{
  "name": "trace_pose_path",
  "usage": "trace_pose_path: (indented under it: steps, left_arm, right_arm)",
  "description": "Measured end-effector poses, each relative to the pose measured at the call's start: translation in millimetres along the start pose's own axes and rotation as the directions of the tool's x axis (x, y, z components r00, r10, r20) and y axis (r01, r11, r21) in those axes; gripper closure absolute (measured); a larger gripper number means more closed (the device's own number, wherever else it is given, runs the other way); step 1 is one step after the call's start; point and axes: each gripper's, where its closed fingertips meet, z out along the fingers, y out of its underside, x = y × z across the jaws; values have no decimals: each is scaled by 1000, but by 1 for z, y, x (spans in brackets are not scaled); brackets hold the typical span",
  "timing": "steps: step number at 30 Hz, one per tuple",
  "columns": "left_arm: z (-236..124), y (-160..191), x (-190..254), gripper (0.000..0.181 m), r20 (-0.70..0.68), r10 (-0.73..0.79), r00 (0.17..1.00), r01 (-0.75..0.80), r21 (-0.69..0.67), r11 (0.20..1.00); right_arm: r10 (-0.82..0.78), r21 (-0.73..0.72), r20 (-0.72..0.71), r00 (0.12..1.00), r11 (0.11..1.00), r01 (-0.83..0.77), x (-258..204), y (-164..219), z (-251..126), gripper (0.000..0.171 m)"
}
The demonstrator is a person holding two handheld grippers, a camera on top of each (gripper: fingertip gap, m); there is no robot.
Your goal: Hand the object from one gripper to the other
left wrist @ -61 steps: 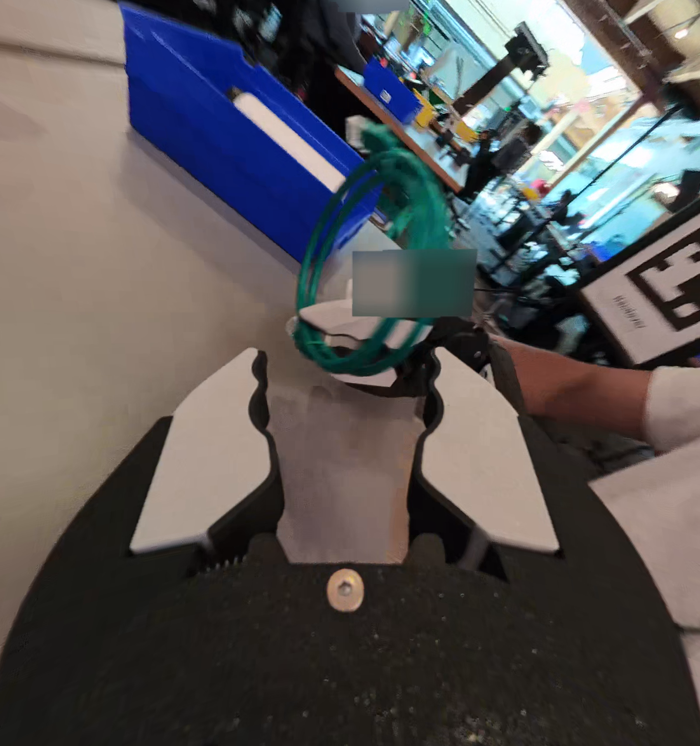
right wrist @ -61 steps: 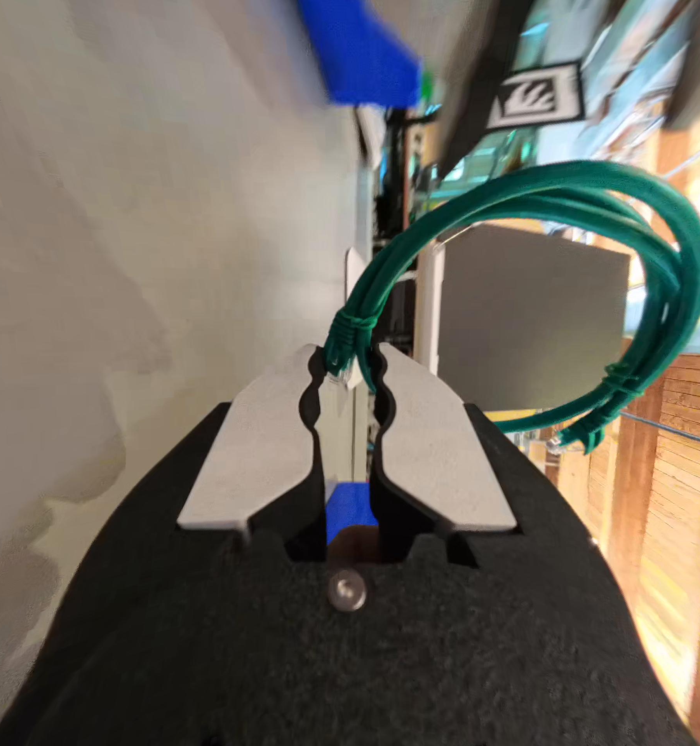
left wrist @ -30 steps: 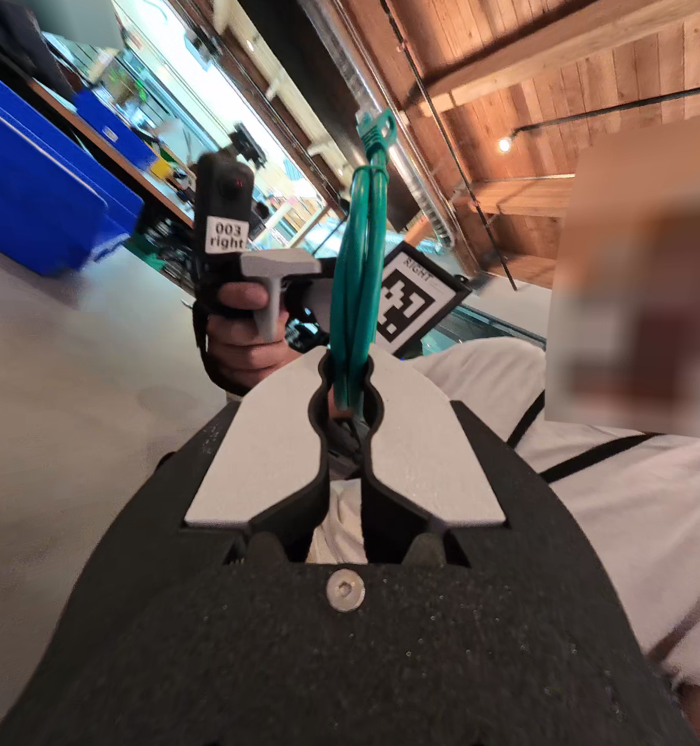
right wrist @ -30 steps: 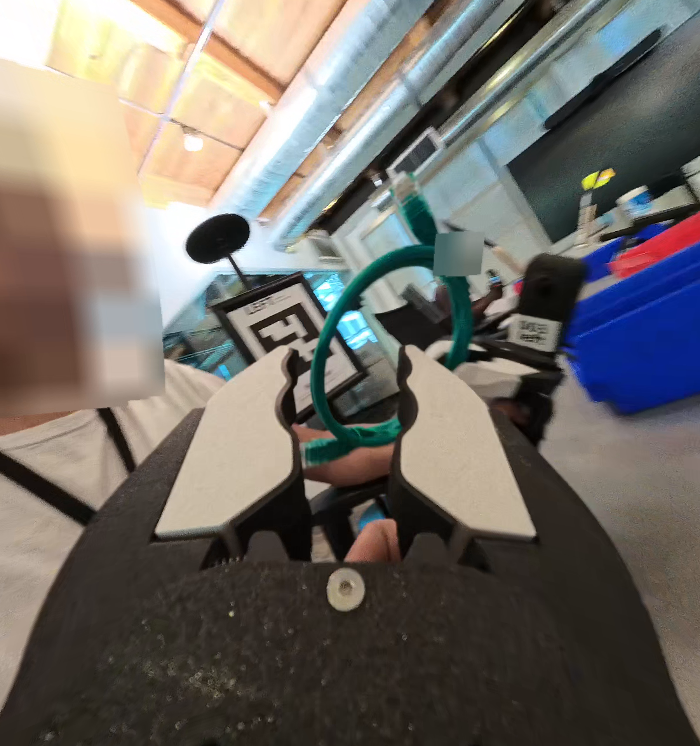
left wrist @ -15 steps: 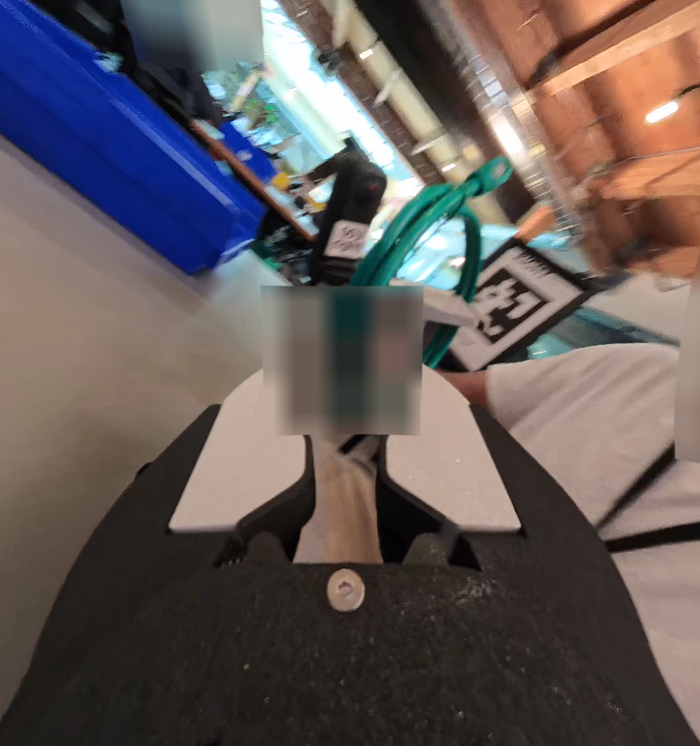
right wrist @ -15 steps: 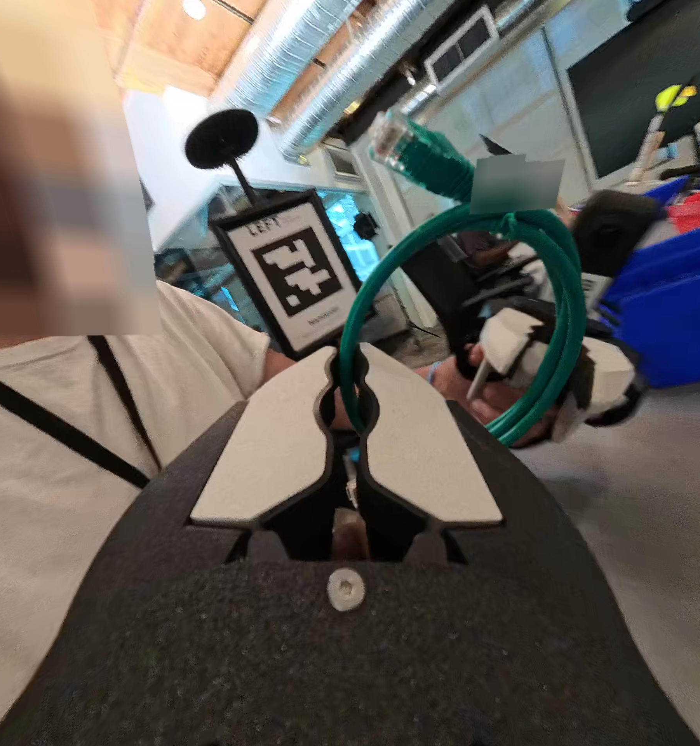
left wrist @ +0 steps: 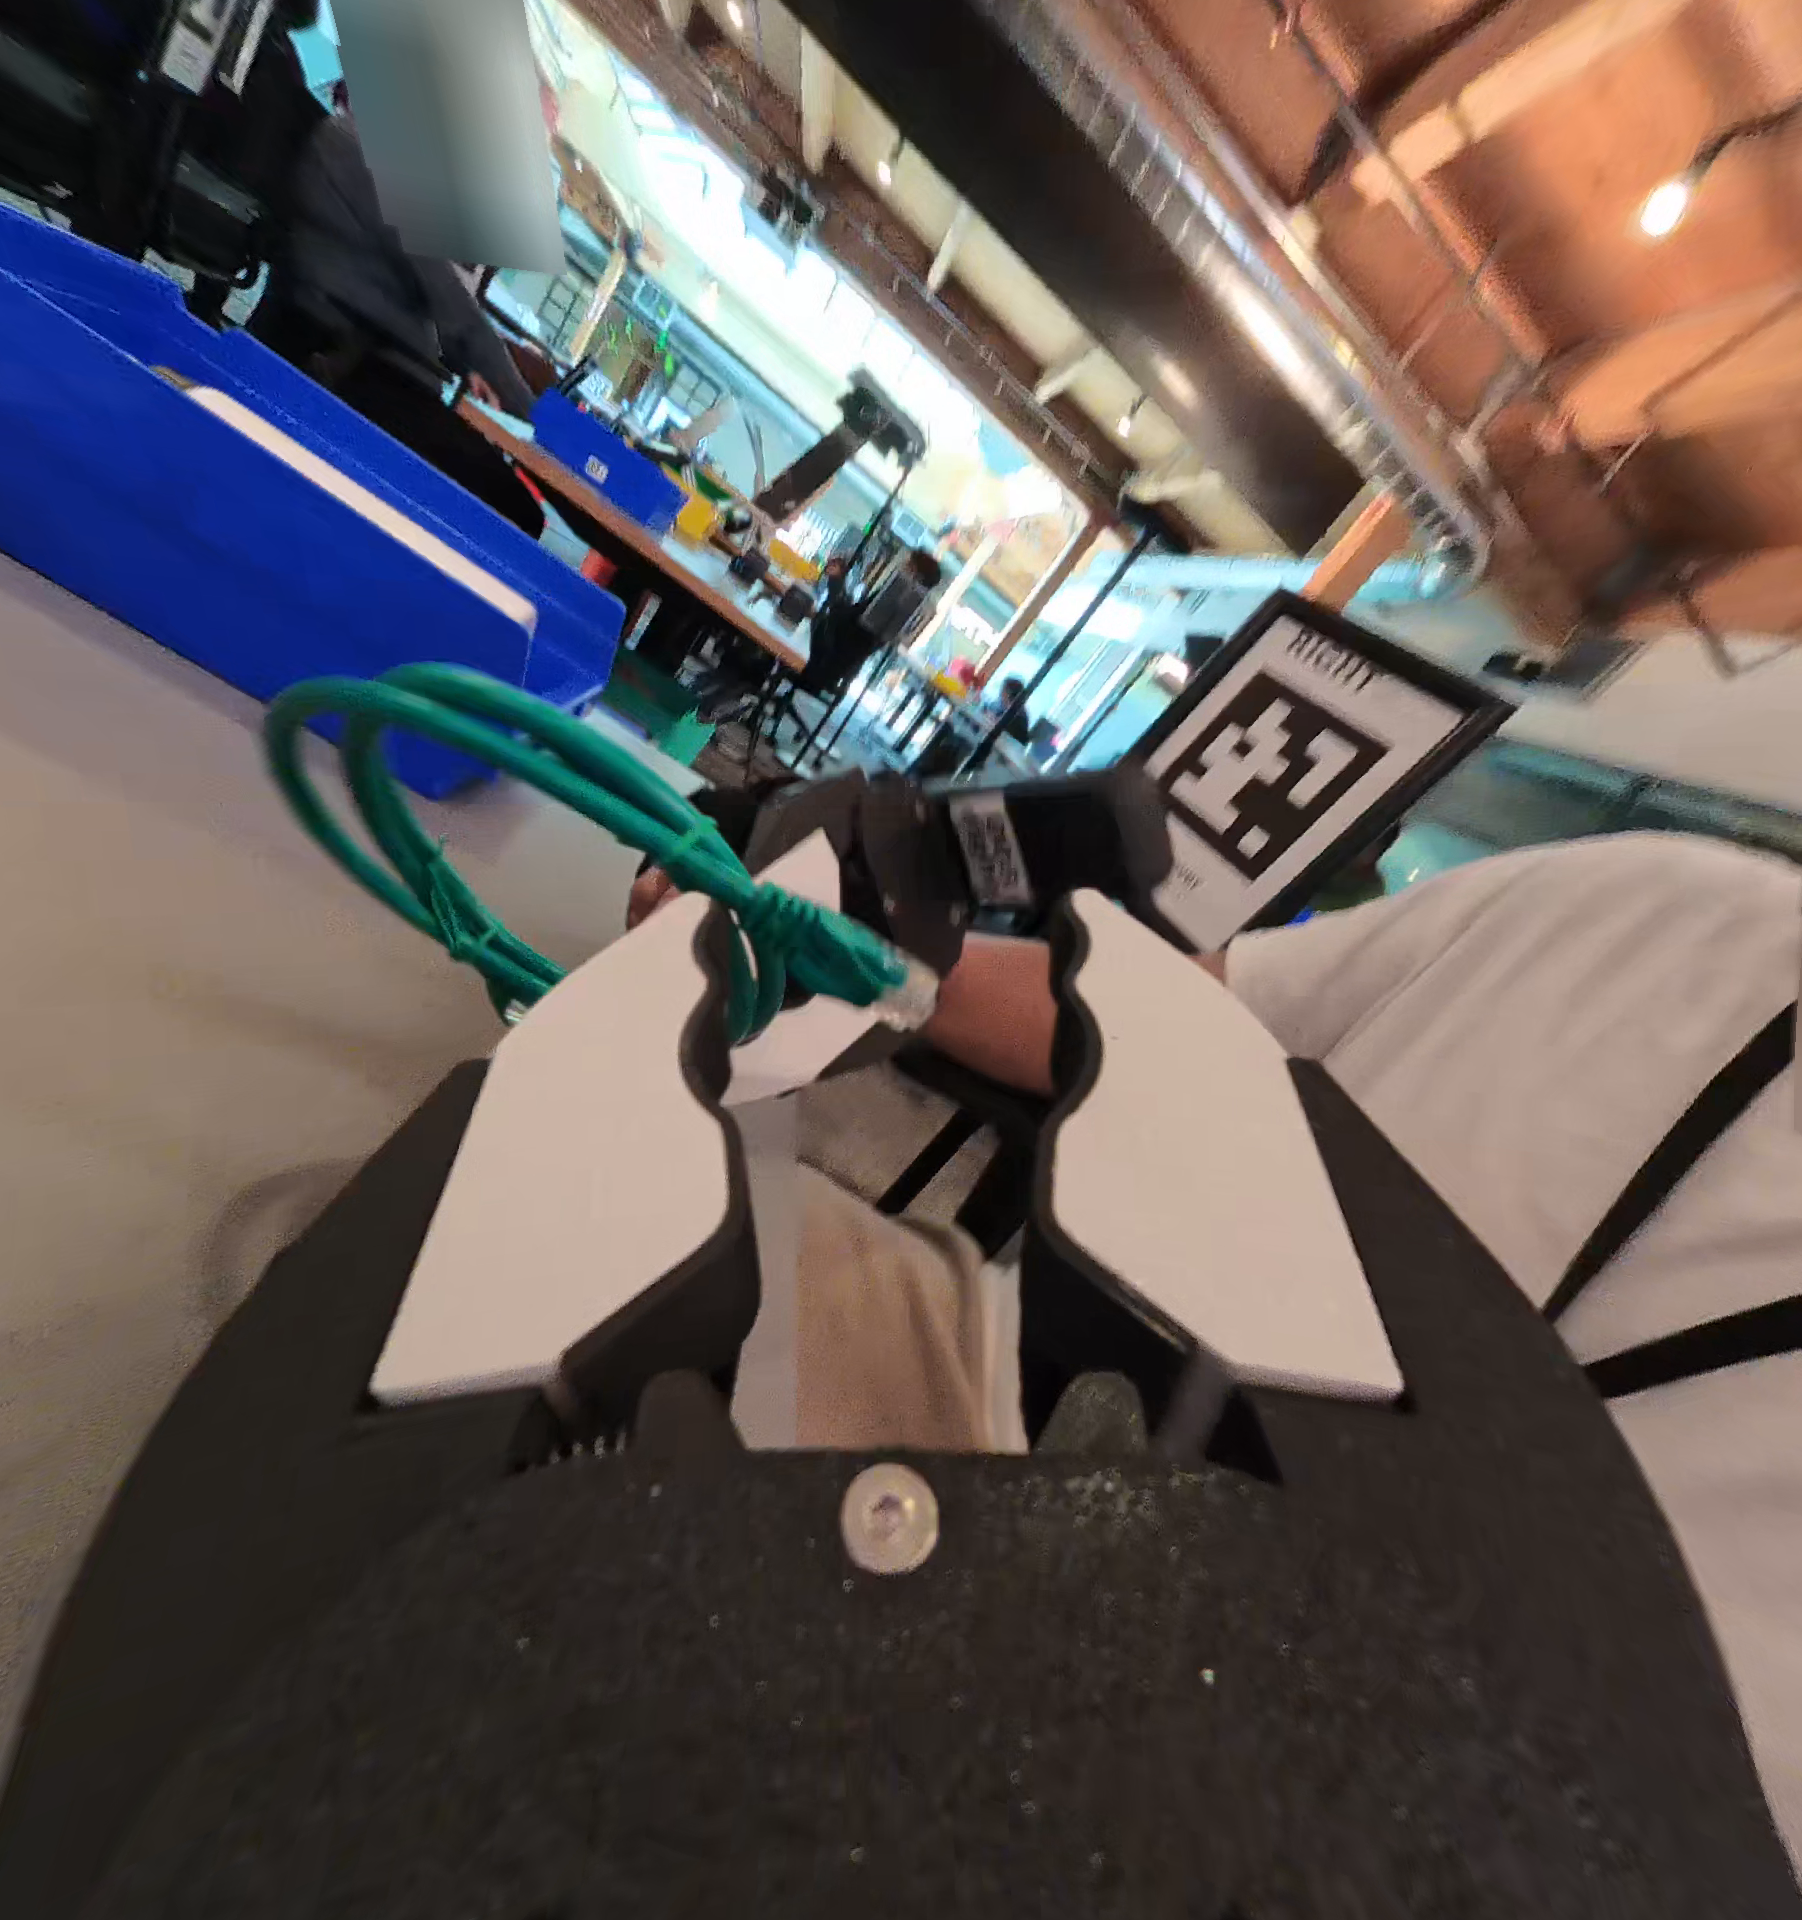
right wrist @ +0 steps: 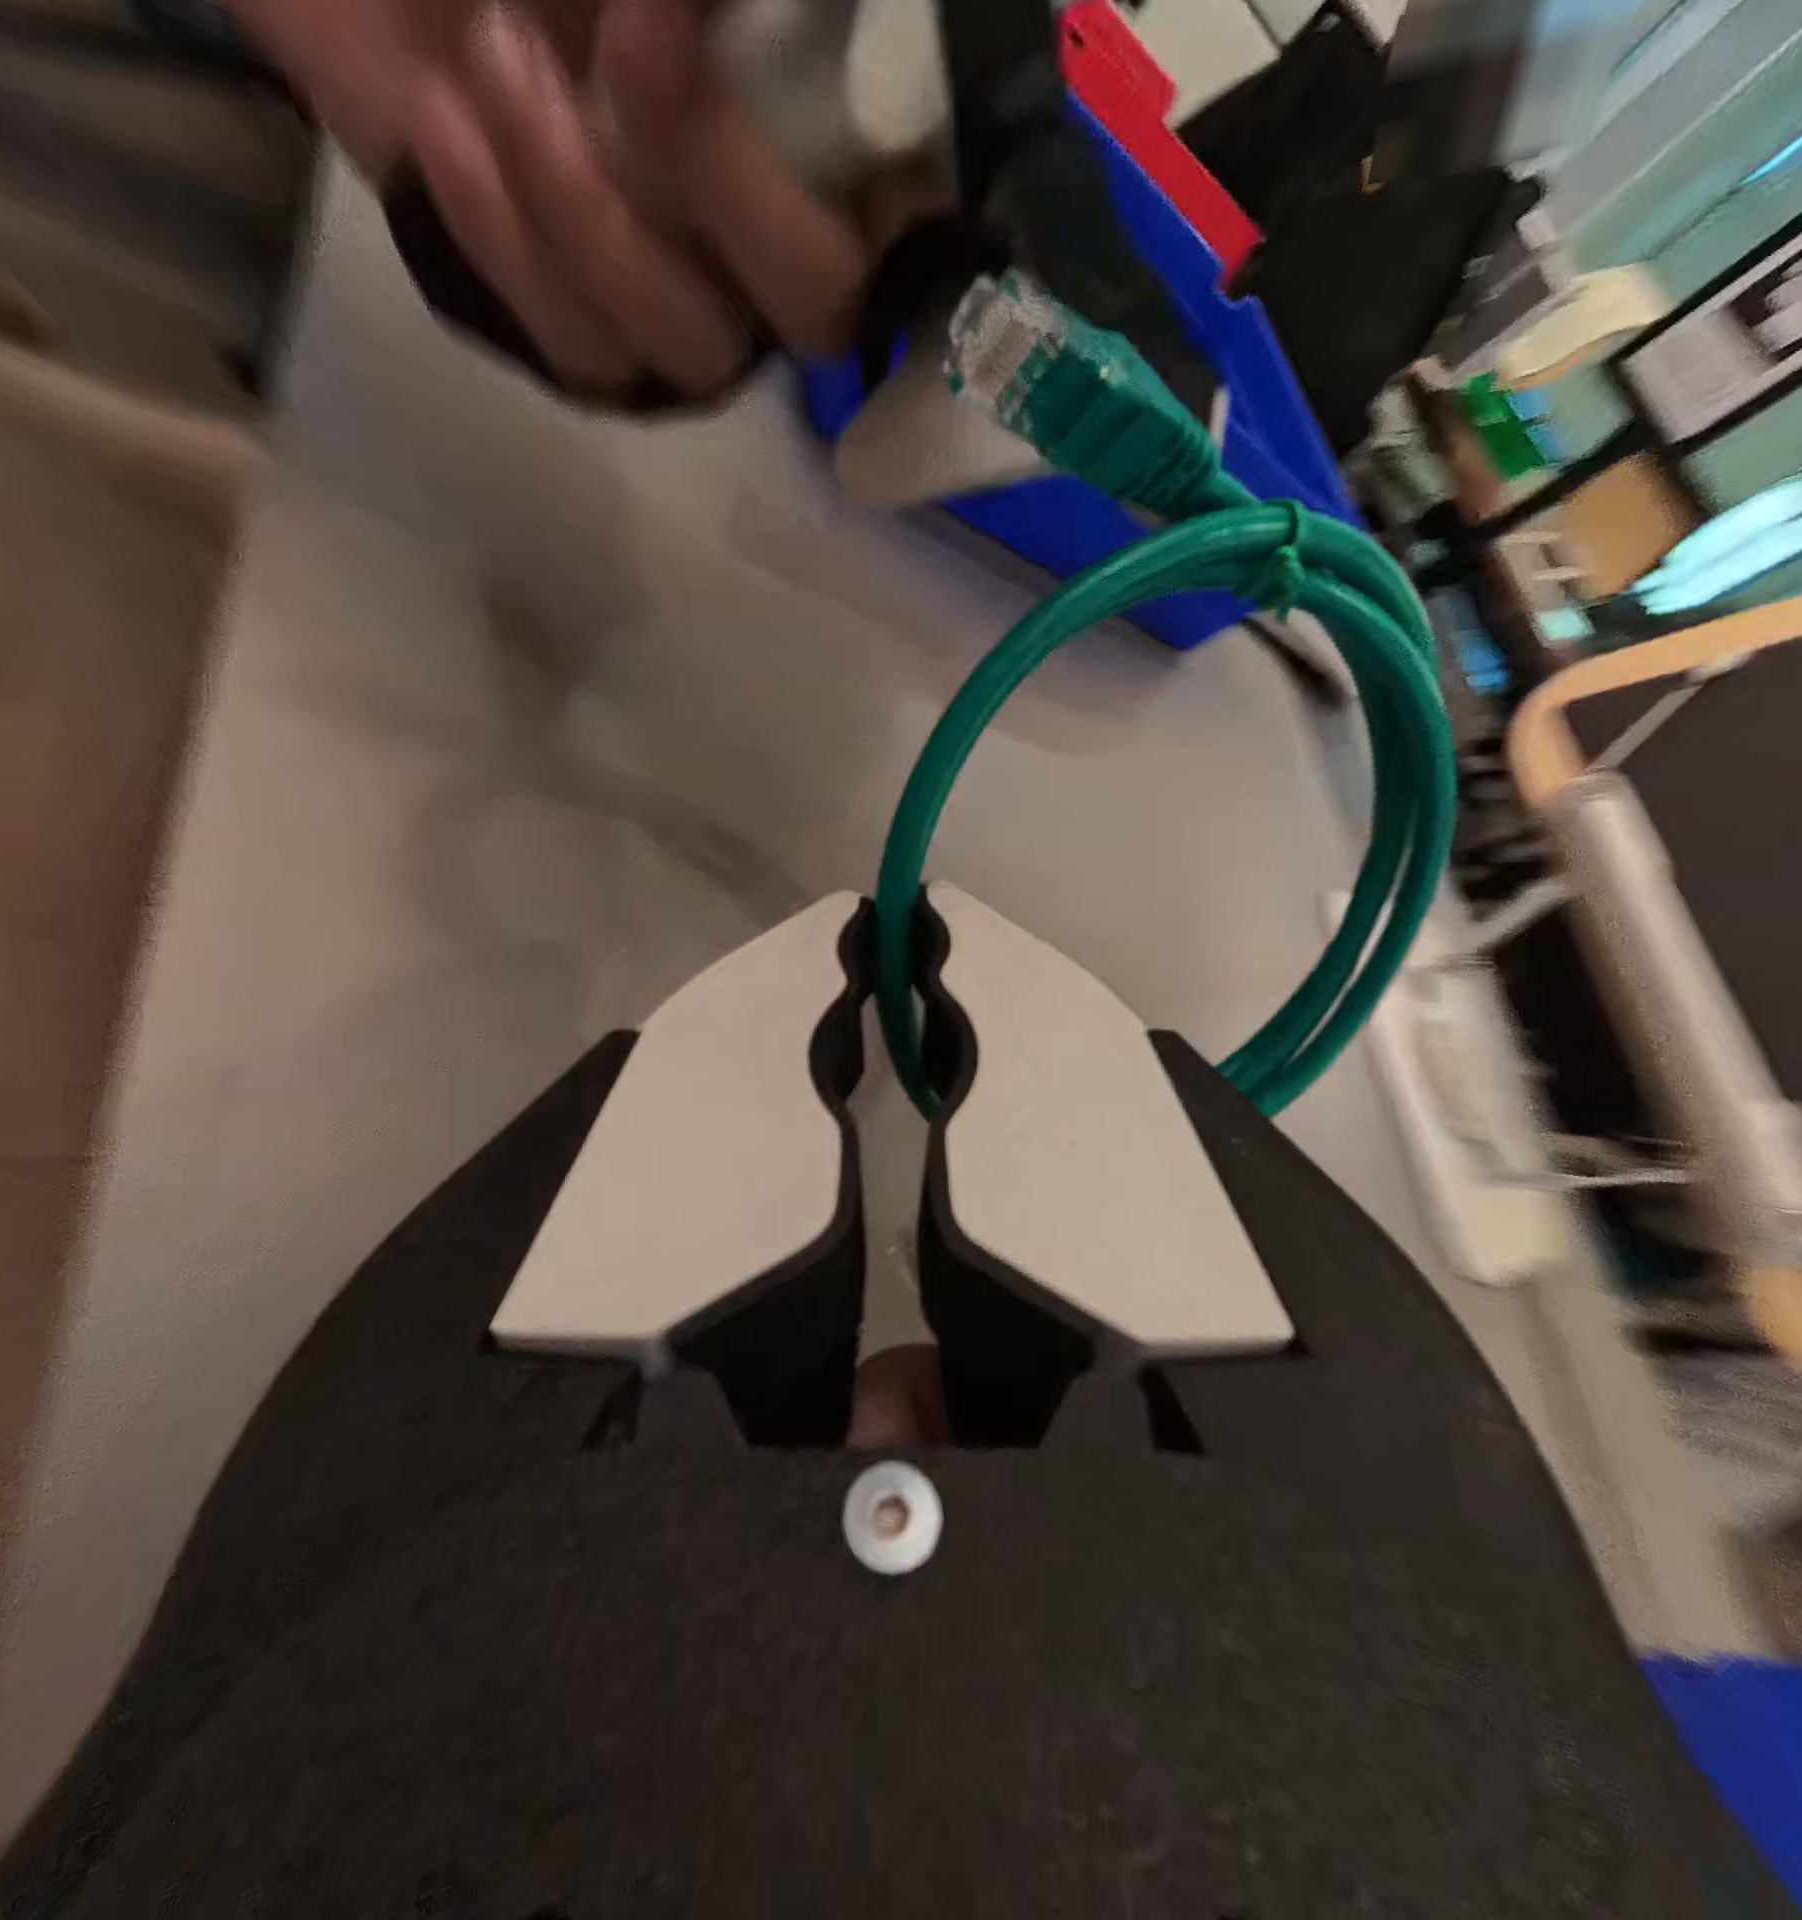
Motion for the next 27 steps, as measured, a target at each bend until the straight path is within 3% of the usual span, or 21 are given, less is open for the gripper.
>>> trace_pose_path:
  steps: [3,5,8,11,21,23,27]
  left_arm:
    - [-6,-3,-6,118,48,-31,998,31,-2,1000]
    - [-8,4,-20,120,145,-23,989,31,-56,998]
    - [-13,8,-41,135,270,-31,962,51,-68,996]
    - [-20,13,-53,146,308,-78,948,101,-60,993]
    - [-25,18,-64,141,377,-34,926,78,-103,992]
    - [-26,20,-66,157,399,-4,917,60,-129,990]
    - [-32,21,-71,167,467,33,884,52,-168,984]
  right_arm:
    - [-309,-210,-154,939,938,274,12,21,5,166]
    - [-445,-326,-192,875,869,371,17,29,8,166]
    - [-577,-436,-211,789,778,453,24,33,9,165]
    - [-628,-447,-220,747,745,495,24,27,9,166]
    - [-704,-484,-195,683,675,557,22,25,11,166]
    - [-720,-485,-199,665,662,571,22,23,10,166]
    - [-752,-474,-235,616,642,603,21,16,9,165]
